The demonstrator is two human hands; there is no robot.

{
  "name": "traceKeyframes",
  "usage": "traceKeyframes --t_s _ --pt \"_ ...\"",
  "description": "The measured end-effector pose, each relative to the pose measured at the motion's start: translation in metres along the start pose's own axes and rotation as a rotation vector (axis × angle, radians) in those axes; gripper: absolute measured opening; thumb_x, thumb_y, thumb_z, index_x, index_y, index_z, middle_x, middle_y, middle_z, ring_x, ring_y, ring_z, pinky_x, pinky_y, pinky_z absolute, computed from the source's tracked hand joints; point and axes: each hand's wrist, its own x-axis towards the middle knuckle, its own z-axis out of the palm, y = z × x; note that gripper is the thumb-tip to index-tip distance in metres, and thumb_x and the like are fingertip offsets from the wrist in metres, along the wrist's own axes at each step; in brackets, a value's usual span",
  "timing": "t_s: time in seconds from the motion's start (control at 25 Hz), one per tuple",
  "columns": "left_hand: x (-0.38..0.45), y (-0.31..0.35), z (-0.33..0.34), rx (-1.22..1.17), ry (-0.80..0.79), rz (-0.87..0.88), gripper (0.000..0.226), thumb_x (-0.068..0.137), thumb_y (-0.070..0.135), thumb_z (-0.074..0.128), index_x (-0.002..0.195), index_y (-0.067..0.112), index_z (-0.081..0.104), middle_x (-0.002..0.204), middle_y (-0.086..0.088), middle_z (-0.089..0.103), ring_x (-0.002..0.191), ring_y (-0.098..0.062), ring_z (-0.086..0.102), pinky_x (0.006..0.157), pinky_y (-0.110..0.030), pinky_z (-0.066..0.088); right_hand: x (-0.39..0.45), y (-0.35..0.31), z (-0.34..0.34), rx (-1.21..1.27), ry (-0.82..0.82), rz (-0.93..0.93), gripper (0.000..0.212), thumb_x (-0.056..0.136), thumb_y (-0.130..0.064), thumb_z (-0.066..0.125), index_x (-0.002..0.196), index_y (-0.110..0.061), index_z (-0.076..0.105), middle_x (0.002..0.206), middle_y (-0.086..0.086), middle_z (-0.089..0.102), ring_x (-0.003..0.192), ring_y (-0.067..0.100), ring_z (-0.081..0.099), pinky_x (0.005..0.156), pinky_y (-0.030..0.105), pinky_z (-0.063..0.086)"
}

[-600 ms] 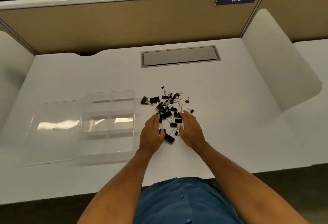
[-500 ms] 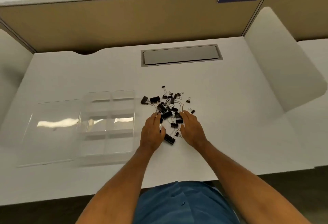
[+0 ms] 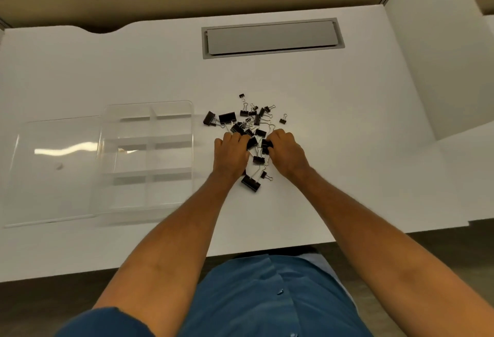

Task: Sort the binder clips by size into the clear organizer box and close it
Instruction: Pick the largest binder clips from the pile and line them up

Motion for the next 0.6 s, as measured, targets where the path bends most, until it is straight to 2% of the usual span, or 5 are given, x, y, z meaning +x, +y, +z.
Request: traceKeyframes --t_s 0.08,0.2,0.4,0.48,0.6 --pt "0.002 0.001 -0.001 0.039 0.001 -0.012 0.041 0.088 0.03 0.071 0.127 0.023 0.059 0.114 -0.001 0.063 0.105 -0.024 0.054 0.084 -0.04 0.038 -0.001 0.002 0.001 -0.039 0.001 -0.009 0.019 0.098 -0.014 0.054 0.116 -0.014 0.059 0.115 0.004 0.059 0.097 0.024 0.054 0.062 0.037 0.053" --pt "0.003 0.006 -0.003 0.053 0.01 -0.034 0.035 0.087 0.028 0.071 0.121 0.024 0.062 0.11 0.001 0.064 0.104 -0.024 0.054 0.085 -0.04 0.034 -0.003 0.002 0.0 -0.031 -0.02 -0.009 0.032 0.097 -0.011 0.056 0.129 -0.017 0.056 0.12 0.003 0.06 0.105 0.026 0.054 0.063 0.038 0.055" --pt "-0.005 0.008 -0.004 0.004 0.086 -0.084 0.03 0.076 0.017 0.072 0.105 0.021 0.066 0.1 0.0 0.064 0.095 -0.023 0.055 0.082 -0.04 0.032 0.003 -0.001 -0.013 0.05 -0.123 0.023 0.033 0.105 -0.024 0.039 0.135 -0.021 0.053 0.129 0.001 0.057 0.114 0.025 0.048 0.078 0.046 0.053" --pt "-0.01 0.009 -0.006 -0.023 0.083 -0.102 0.032 0.075 0.015 0.071 0.107 0.018 0.065 0.102 -0.002 0.064 0.095 -0.023 0.055 0.082 -0.04 0.034 0.006 -0.003 -0.016 0.048 -0.157 0.032 0.034 0.103 -0.028 0.045 0.135 -0.021 0.052 0.13 0.002 0.055 0.117 0.026 0.048 0.082 0.046 0.052" --pt "-0.015 0.01 -0.009 -0.057 0.065 -0.152 0.033 0.078 0.012 0.07 0.11 0.016 0.062 0.105 -0.005 0.061 0.098 -0.024 0.055 0.083 -0.039 0.036 0.011 -0.005 -0.019 0.106 -0.18 0.079 0.038 0.098 -0.025 0.057 0.134 -0.02 0.051 0.132 0.004 0.054 0.12 0.028 0.046 0.086 0.044 0.048"
